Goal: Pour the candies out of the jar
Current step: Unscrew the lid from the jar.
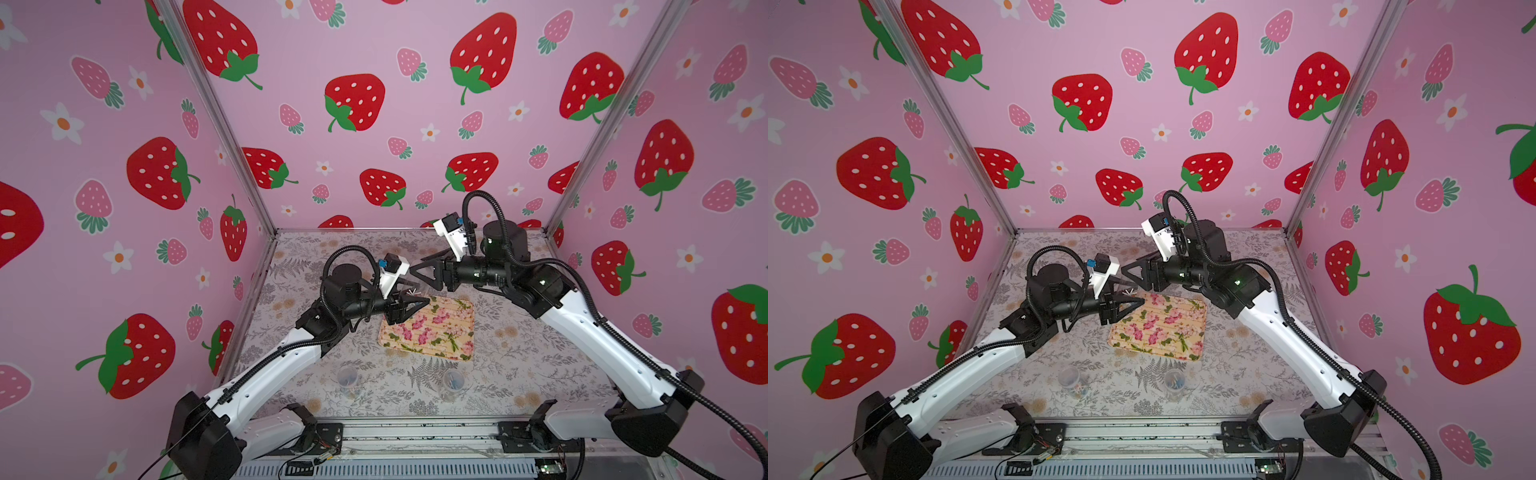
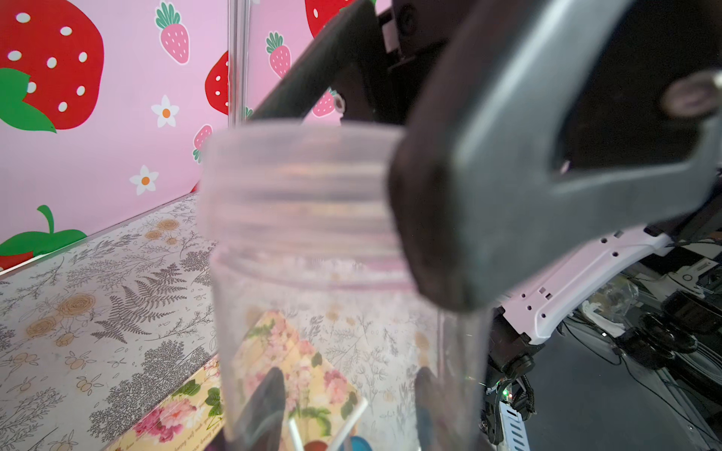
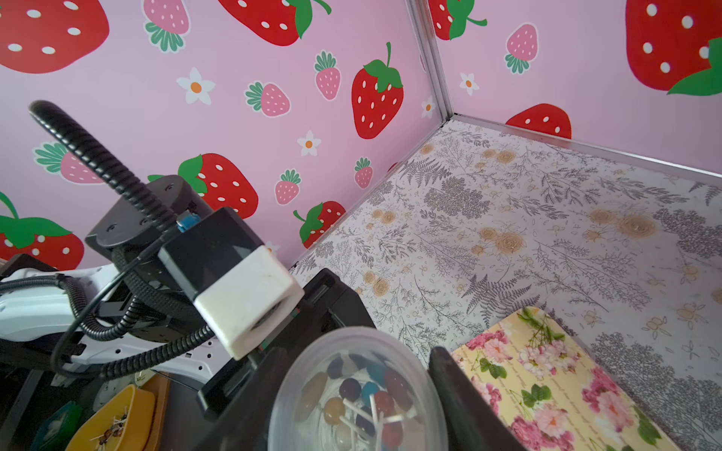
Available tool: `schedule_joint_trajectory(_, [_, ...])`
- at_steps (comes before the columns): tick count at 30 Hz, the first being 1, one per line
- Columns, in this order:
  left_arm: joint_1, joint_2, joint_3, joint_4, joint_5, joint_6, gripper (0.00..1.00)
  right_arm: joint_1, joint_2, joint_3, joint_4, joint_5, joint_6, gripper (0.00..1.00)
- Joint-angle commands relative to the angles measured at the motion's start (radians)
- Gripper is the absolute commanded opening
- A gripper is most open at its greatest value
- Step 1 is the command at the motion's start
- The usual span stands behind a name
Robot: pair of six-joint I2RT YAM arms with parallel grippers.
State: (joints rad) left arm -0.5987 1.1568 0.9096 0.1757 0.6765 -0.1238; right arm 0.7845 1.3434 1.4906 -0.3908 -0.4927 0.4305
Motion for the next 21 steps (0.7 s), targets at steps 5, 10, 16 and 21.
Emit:
schedule_joint_trajectory(5, [-0.003,-0.019,0.021,0.041,0.076,0.01,0.39,-0.041,0.011,0.039,0.029,-0.098,-0.113,0.47])
schedule_joint_trajectory(10, [-0.003,-0.023,0.033,0.035,0.111,0.002,0.39,-0.136,0.033,0.035,0.173,-0.377,-0.146,0.47])
schedule_joint_trajectory(16, [-0.003,-0.025,0.051,0.031,0.141,-0.012,0.39,-0.168,0.064,0.067,0.199,-0.565,-0.332,0.46])
schedule_joint_trajectory(21, [-0.003,-0.019,0.054,0.055,0.156,-0.039,0.39,-0.176,0.083,0.1,0.2,-0.598,-0.394,0.45])
